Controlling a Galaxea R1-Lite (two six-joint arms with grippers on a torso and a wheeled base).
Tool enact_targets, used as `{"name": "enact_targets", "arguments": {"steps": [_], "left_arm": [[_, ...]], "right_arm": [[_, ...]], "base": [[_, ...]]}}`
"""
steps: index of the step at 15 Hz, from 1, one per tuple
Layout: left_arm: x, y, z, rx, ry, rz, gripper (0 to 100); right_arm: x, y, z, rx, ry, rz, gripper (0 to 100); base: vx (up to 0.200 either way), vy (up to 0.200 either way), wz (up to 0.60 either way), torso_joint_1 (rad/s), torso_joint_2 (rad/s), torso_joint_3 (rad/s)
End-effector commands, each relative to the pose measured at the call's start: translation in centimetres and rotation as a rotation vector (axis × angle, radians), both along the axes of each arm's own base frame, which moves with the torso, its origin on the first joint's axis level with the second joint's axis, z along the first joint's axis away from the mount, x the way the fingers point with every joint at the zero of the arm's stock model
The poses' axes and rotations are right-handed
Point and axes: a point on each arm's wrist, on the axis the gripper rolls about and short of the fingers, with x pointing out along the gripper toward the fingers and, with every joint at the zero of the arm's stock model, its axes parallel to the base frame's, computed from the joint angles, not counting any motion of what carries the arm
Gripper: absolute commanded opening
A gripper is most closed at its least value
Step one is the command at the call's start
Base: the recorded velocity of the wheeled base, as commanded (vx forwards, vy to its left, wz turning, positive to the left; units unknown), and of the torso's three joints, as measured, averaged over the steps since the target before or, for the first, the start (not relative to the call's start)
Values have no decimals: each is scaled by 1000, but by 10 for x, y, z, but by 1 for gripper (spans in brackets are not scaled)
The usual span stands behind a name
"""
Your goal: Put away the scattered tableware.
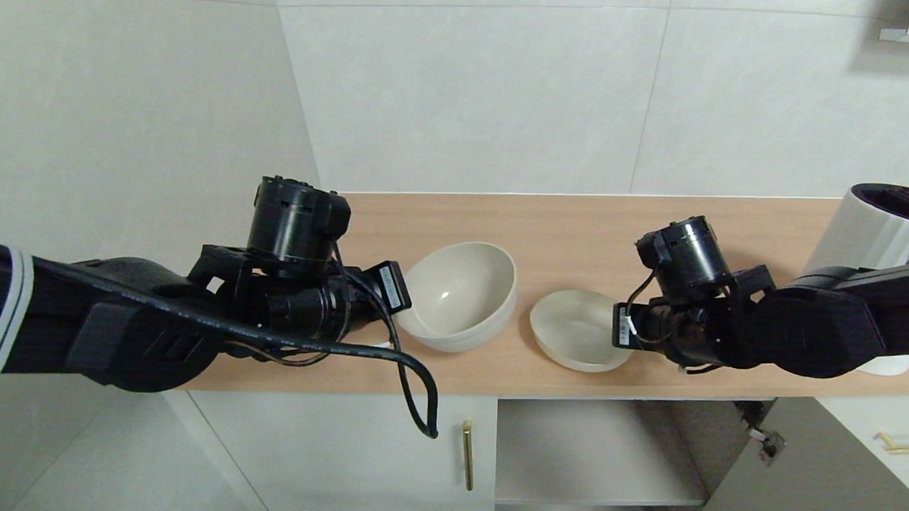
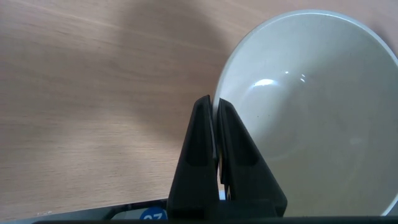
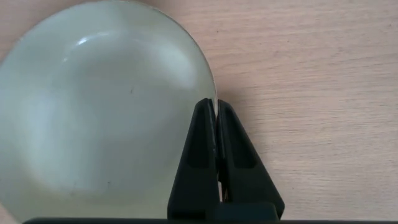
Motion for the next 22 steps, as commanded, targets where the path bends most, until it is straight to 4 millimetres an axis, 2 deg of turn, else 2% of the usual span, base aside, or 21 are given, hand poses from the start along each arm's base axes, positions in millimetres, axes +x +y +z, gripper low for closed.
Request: {"name": "enact_targets", "arguments": {"steps": [1,5,7,9,12,14,19,22], "left_arm": [[-1,0,1,-2,-1,0,0],[-15,5,10,31,-20,-27,0],[-36,13,22,83,-40,-71,0],[-56,16,28,116,-58,-118,0],[-83,23,22,188,-40,-189,0],[-92,25,28,183,-55,-206,0],[-96,18,21,203,-27,-245,0],[-97,14,18,214,-15,-263,0]], "right_arm": [[-3,-1,6,8,-13,2,0],[-30,-15,37,69,-32,57,0],[-60,-30,61,122,20,147,0],[-85,-41,77,150,55,203,0],[-112,-46,67,129,91,250,0],[-118,-46,58,110,118,257,0],[-115,-43,46,91,163,259,0],[-112,-41,43,86,172,257,0]], "base": [[0,0,0,0,0,0],[0,0,0,0,0,0],[0,0,0,0,0,0],[0,0,0,0,0,0],[0,0,0,0,0,0],[0,0,0,0,0,0],[0,0,0,0,0,0],[-200,0,0,1,-1,4]]}}
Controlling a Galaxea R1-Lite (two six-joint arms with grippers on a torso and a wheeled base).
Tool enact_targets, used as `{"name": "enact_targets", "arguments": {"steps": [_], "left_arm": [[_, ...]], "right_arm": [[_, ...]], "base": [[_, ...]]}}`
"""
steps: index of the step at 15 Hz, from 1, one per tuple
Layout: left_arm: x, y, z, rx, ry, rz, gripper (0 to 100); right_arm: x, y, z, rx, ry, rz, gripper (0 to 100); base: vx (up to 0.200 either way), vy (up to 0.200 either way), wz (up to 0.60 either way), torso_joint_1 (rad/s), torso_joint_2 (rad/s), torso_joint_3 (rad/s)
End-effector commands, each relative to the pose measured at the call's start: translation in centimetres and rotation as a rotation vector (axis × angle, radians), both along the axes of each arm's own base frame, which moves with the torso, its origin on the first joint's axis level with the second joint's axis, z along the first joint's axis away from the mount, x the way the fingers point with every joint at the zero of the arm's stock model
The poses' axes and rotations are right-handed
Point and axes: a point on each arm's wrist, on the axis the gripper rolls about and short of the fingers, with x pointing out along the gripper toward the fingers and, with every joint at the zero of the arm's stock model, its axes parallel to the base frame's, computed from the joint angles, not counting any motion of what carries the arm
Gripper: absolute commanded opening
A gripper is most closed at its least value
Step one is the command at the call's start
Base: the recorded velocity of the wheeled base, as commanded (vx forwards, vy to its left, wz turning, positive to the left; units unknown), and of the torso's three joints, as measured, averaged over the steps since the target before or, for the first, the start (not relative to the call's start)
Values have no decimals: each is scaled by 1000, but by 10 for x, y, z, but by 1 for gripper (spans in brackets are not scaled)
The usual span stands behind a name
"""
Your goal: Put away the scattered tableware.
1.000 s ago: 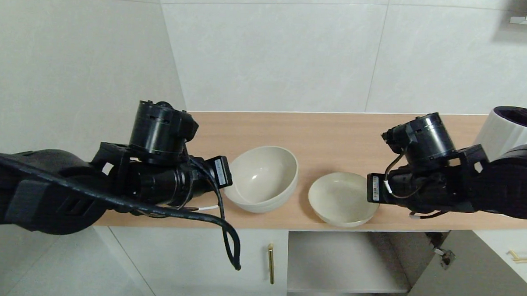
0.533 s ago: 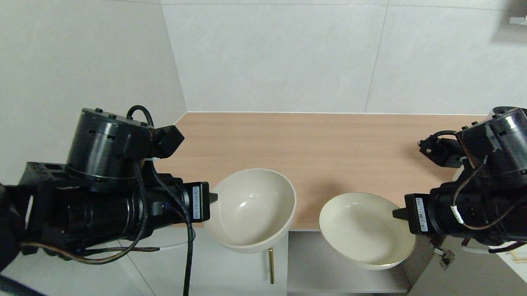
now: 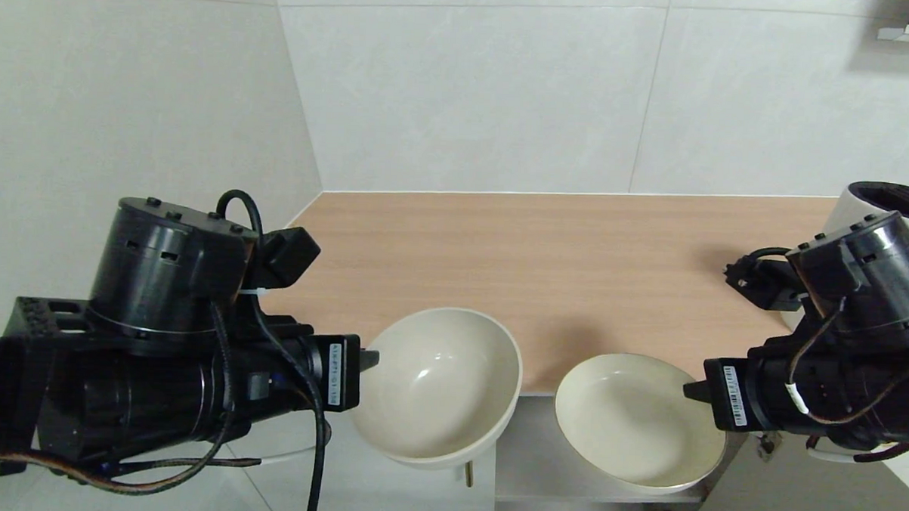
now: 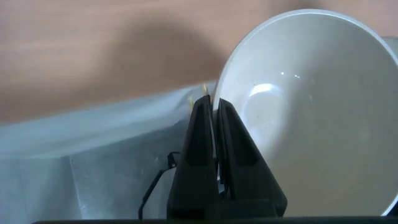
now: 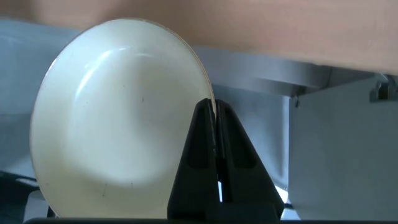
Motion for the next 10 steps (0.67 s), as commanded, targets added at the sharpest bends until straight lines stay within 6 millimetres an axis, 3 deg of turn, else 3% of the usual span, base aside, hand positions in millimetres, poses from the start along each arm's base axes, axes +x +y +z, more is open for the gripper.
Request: {"name": "enact_targets", "arguments": {"steps": [1,10], "left_arm": [[0,-2,-3,12,7,-11,0],[2,-4,-8,32,18,-18,0]], "right_arm": [[3,2,-4,-11,14,0,0],[8,5,-11,-29,37,-3,0]], "base": [[0,0,0,0,0,0],[0,0,0,0,0,0]]}}
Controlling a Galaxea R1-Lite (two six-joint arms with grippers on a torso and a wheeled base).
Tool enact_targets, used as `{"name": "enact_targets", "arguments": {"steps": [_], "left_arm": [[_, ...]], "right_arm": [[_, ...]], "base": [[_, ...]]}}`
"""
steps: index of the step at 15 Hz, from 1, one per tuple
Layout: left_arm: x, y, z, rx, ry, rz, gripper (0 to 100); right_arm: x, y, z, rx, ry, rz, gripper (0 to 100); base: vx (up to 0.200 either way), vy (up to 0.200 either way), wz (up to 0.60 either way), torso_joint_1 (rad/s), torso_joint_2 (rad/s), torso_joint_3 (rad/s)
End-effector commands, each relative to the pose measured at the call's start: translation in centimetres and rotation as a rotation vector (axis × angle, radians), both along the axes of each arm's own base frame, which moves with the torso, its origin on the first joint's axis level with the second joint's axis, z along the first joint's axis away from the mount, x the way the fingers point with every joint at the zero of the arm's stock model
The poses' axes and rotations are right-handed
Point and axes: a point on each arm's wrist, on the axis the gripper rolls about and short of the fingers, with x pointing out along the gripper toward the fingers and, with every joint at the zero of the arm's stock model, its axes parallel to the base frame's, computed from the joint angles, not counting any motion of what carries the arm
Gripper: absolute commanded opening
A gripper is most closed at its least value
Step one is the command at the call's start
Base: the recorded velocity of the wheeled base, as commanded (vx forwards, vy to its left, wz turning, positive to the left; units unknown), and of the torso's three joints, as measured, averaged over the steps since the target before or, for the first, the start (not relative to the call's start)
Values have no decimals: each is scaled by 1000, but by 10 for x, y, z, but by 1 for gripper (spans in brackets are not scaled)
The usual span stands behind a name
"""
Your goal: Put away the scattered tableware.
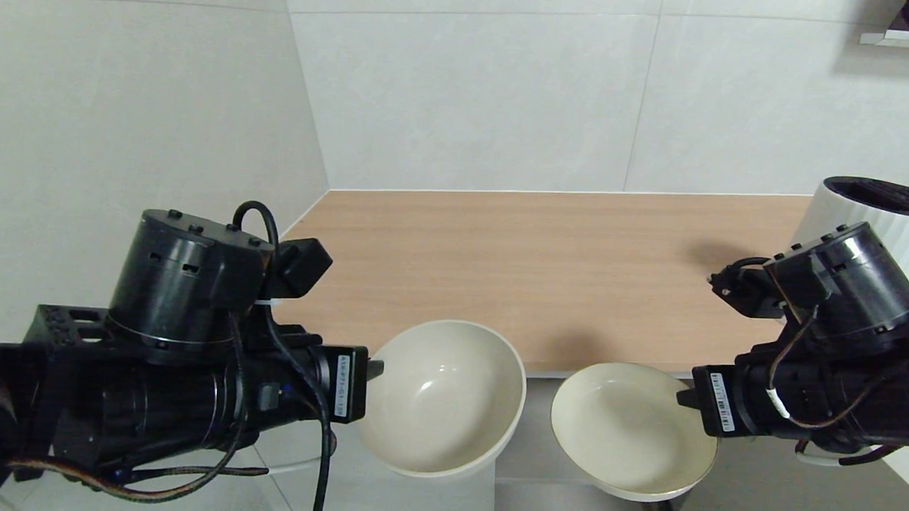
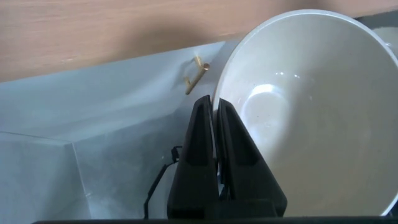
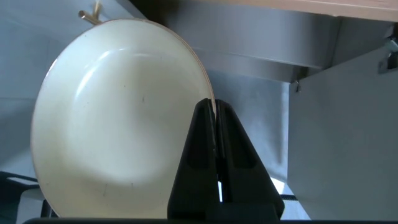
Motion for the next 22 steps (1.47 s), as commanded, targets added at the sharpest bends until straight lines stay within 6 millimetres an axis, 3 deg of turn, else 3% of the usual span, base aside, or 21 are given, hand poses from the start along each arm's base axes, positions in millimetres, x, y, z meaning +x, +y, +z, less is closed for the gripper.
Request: {"name": "enact_targets", "arguments": {"steps": [1,5,22], "left_arm": [[1,-1,-1,3,4,0,0],[2,-1,-2,7,7,-1,0],[2,-2,-4,9,11,-2,0]], "right_arm": [[2,1,-3,-7,9,0,0],[2,1,-2,-7,7,-1,0],[6,4,-9,-22,31,-4,0]], "base": [[0,0,0,0,0,0],[0,0,0,-104,252,138],[0,0,0,-154,450,294]]}}
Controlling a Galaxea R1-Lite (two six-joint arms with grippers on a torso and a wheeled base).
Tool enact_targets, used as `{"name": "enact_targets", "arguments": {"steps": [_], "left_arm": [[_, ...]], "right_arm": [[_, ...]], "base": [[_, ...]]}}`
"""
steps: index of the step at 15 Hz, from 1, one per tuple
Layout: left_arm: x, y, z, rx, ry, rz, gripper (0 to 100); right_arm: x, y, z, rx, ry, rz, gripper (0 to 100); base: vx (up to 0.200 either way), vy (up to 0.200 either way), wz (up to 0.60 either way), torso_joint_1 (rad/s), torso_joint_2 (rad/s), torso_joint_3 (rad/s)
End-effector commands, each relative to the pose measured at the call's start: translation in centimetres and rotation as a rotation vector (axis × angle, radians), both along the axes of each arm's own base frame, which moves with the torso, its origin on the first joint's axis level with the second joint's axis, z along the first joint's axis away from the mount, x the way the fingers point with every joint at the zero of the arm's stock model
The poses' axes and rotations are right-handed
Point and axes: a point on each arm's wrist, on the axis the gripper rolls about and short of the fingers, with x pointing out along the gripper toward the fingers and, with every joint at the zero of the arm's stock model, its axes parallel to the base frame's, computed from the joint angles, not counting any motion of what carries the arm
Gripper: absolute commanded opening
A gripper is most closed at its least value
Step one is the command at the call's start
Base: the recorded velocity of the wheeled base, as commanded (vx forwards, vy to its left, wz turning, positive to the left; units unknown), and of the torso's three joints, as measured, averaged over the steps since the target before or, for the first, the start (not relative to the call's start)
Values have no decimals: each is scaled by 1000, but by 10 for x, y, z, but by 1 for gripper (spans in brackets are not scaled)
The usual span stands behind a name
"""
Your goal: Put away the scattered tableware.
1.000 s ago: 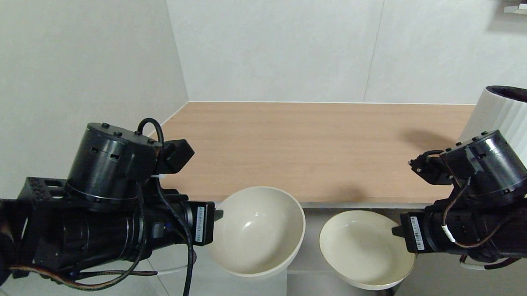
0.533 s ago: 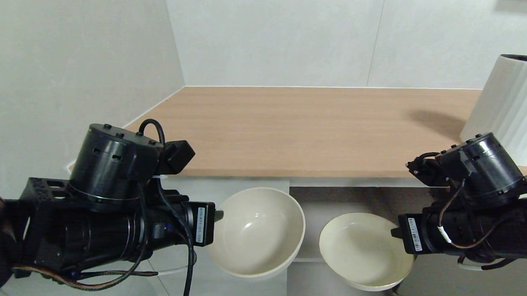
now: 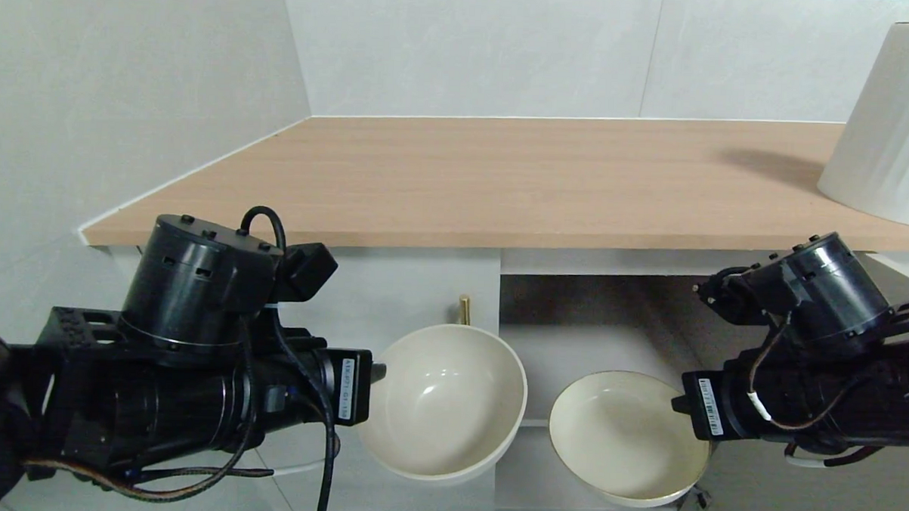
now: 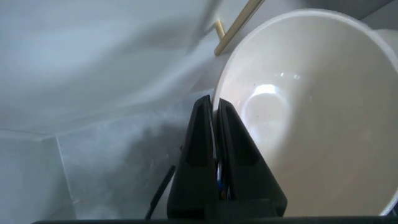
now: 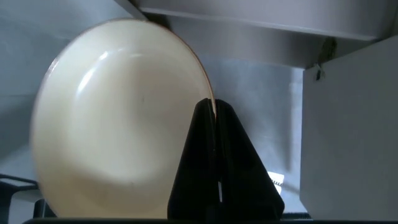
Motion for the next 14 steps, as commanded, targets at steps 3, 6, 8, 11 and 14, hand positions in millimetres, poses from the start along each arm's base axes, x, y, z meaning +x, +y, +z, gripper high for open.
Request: {"name": "enact_targets", "arguments": {"steps": [3,6,8,11,14], "left_arm": [[0,-1,0,0,0,-1,0],[1,-1,-1,3,4,-1,0],[1,-2,-2,4,5,-2,0],[1,-2,-2,4,5,-2,0],[1,-2,-2,4,5,-2,0]], "right_arm": [[1,1,-1,-2,4,-1,0],[5,3,-7,-15,23,-1,0],[13,7,-18,-35,54,-10,0],[33,19,-51,-82,130,-16,0],[58,28,-90,-111,180,-42,0]], "base": [[0,0,0,-30,107,69],[0,0,0,0,0,0],[0,0,0,0,0,0],[0,0,0,0,0,0],[0,0,0,0,0,0]]}}
